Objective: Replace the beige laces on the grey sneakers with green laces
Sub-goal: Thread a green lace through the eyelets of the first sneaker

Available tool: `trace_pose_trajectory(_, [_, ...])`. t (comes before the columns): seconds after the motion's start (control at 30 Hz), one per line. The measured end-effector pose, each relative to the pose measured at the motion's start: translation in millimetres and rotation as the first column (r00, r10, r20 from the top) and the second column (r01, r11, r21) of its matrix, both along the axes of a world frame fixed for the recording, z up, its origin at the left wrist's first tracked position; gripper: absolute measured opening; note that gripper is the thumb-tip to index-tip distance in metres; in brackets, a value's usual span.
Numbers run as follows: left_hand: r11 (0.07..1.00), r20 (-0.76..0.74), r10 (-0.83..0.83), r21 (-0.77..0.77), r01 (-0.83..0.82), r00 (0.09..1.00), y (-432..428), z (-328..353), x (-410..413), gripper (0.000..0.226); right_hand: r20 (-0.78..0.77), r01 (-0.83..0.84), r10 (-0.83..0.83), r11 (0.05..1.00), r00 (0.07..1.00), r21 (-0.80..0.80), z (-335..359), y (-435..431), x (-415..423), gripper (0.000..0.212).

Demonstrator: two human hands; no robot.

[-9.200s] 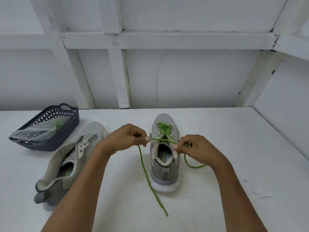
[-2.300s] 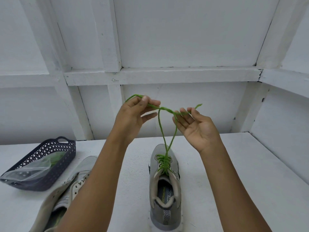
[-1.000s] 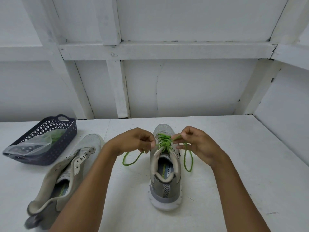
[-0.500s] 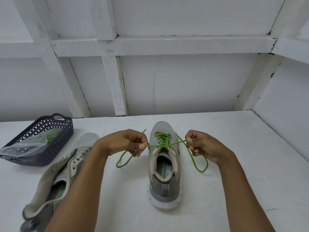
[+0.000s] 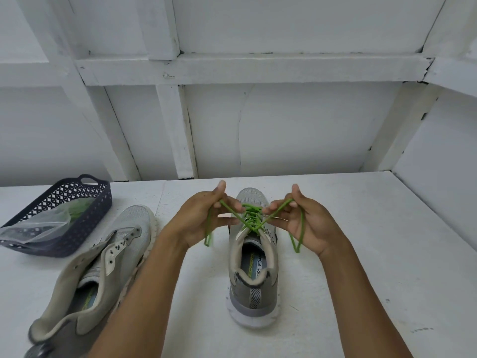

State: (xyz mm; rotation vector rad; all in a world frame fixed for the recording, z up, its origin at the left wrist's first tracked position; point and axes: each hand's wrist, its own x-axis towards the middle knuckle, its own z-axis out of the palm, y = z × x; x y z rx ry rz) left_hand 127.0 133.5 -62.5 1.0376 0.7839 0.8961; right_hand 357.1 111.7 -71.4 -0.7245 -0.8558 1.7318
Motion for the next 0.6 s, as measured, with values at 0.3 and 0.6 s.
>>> trace_pose_trajectory(0.3, [0.998, 0.115, 0.054, 0.009, -0.056, 0.992, -5, 3, 30, 0.024, 0.138, 0.040, -0.057, 0.992, 0.989, 0.118, 5, 0, -30, 0.017])
trace_pose_trajectory(0.6, [0.986, 0.042, 0.099, 0.131, -0.103, 0.994, -9, 2, 29, 0.030, 0.187, 0.079, -0.111, 0.982, 0.976, 0.170, 5, 1, -32, 0.026])
